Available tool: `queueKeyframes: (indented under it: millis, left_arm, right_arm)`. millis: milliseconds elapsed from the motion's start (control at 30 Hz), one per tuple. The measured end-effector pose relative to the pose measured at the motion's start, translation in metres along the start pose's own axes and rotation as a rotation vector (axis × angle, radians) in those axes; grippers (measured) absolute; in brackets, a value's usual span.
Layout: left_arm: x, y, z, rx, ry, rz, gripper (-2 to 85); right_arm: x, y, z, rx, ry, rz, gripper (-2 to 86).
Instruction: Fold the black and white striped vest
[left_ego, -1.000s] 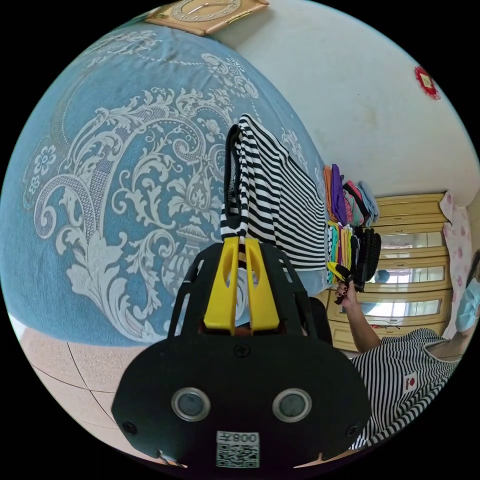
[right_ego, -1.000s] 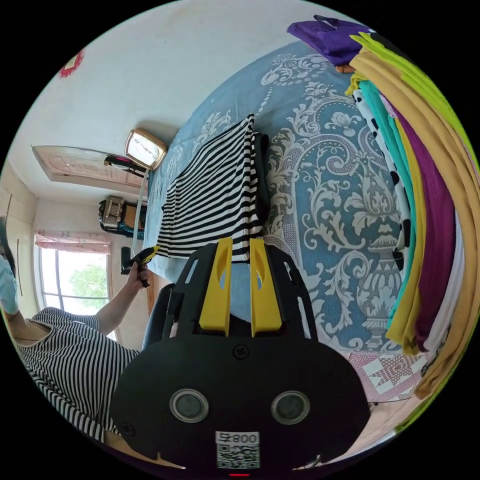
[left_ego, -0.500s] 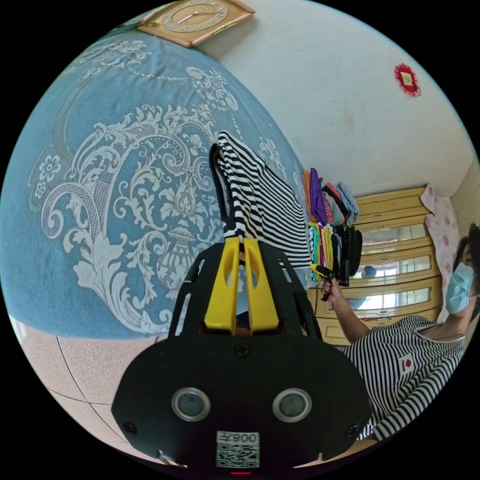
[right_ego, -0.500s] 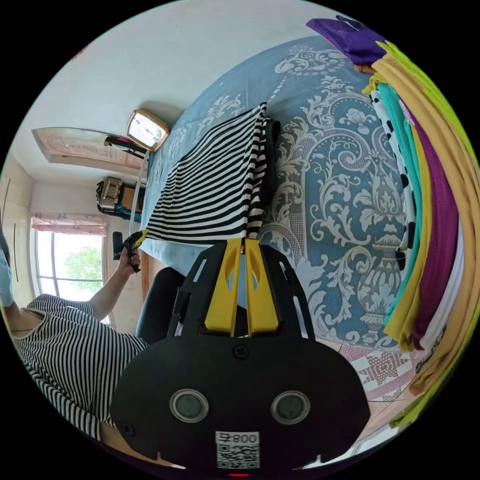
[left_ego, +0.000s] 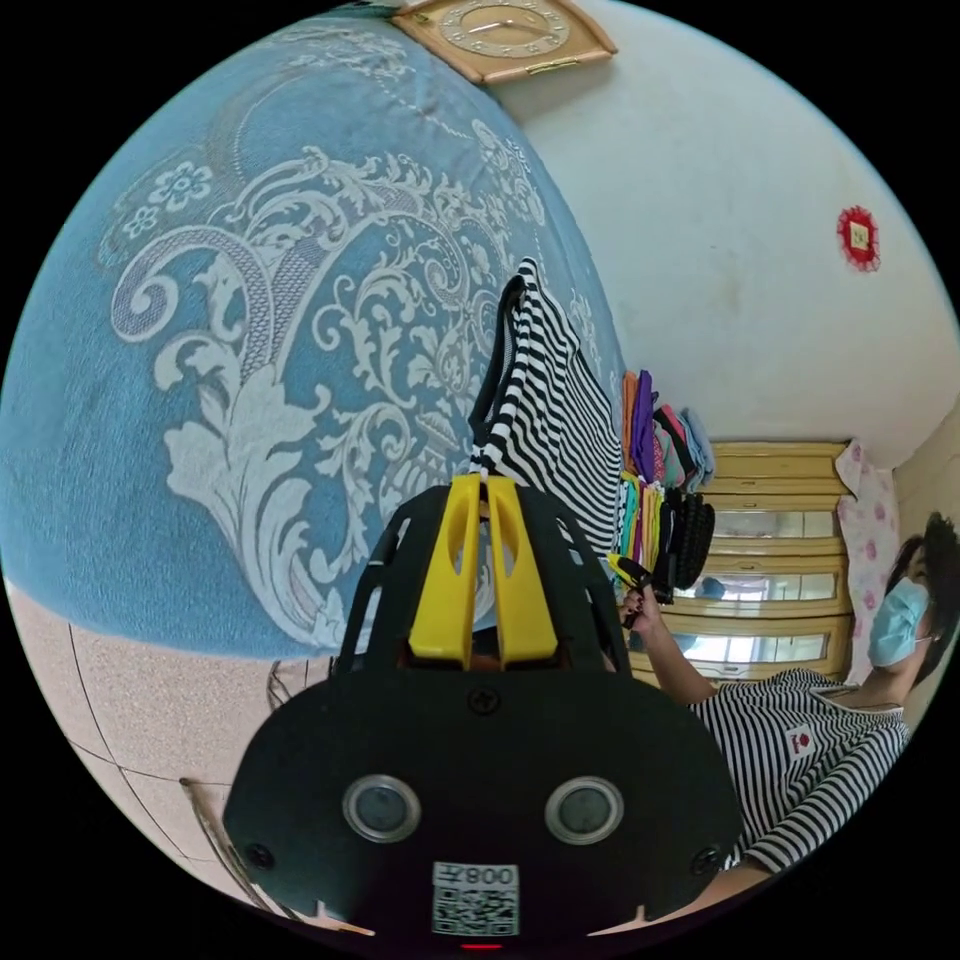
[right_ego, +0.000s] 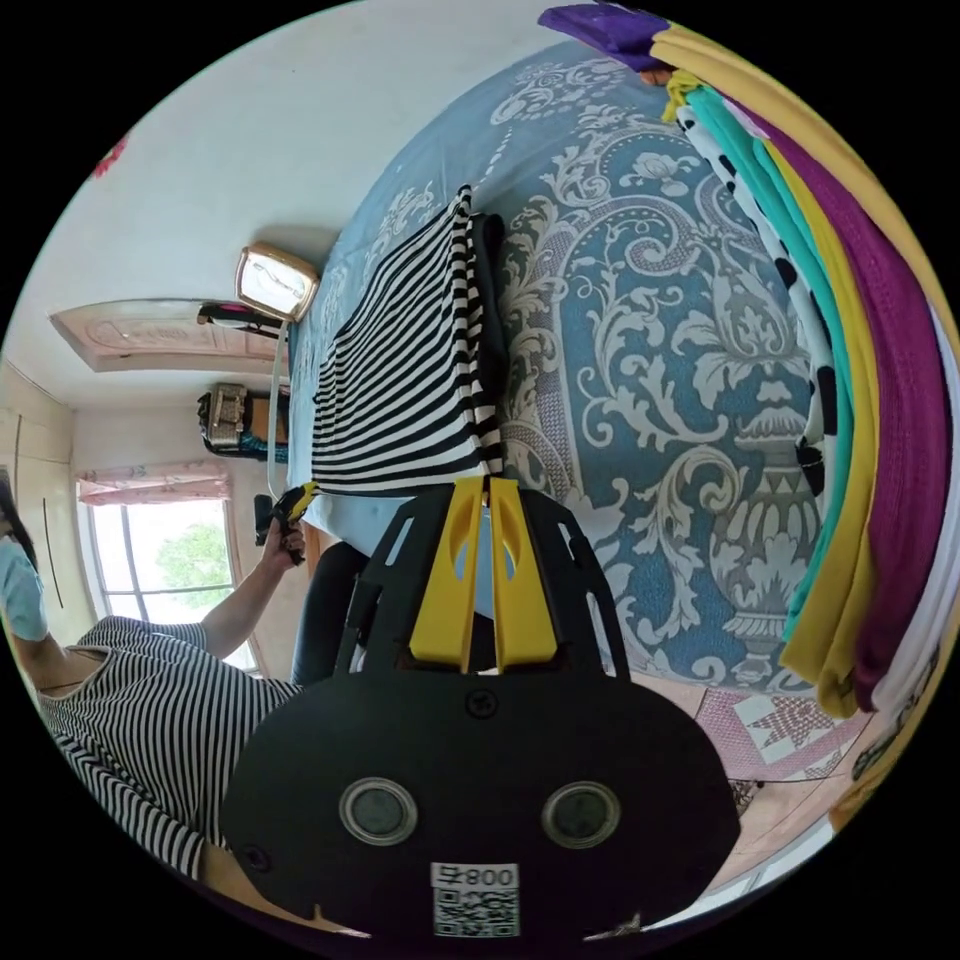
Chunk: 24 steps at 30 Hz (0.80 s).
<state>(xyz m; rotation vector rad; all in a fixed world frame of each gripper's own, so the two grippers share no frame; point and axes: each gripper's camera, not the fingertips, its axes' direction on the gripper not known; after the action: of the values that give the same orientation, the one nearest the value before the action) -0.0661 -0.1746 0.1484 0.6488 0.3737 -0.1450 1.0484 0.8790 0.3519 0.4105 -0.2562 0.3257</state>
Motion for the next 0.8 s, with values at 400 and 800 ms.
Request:
queueKeyframes:
  millis: [400,800]
  left_arm:
    - [0.041,0.065,0.078,0.061,0.006,0.093,4.4]
    - [0.216,0.132,0.353,-0.402,0.032,0.66,7.7]
  right_arm:
    - [0.021,0.018,-0.019,0.12,-0.078,0.023,4.9]
    - [0.013,-0.001,-0.006,0.038,-0.052,0.015,2.2]
